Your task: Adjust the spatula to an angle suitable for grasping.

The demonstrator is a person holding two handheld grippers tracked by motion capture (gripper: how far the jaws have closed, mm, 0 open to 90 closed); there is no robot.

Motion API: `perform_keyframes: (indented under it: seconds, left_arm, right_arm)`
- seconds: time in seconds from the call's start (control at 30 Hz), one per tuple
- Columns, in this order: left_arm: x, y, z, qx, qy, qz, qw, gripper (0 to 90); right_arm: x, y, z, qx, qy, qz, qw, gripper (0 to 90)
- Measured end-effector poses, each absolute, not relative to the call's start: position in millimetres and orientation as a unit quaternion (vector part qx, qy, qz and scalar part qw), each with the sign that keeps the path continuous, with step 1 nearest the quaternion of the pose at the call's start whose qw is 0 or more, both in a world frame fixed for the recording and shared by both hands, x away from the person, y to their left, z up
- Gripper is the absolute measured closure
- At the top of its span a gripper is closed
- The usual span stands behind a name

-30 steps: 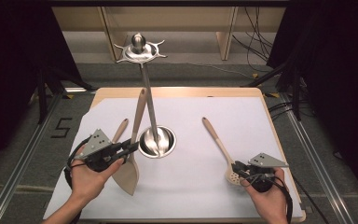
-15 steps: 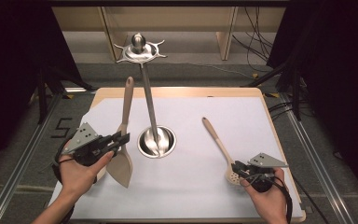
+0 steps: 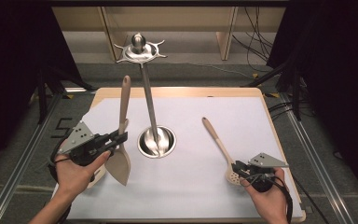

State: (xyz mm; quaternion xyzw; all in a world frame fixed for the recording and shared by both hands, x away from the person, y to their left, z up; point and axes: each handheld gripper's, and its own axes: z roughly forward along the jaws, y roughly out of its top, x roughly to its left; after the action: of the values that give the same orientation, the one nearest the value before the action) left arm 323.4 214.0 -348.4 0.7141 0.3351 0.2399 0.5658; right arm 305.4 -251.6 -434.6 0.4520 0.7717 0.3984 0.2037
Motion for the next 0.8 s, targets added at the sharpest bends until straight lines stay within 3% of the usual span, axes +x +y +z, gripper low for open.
perform_keyframes:
  seconds: [0.8]
  left_arm:
    - [334, 234, -332, 0.698, 0.326, 0.257, 0.583, 78.0]
  right_arm:
    - [306, -251, -435, 0.452, 0.772, 0.399, 0.202, 75.9]
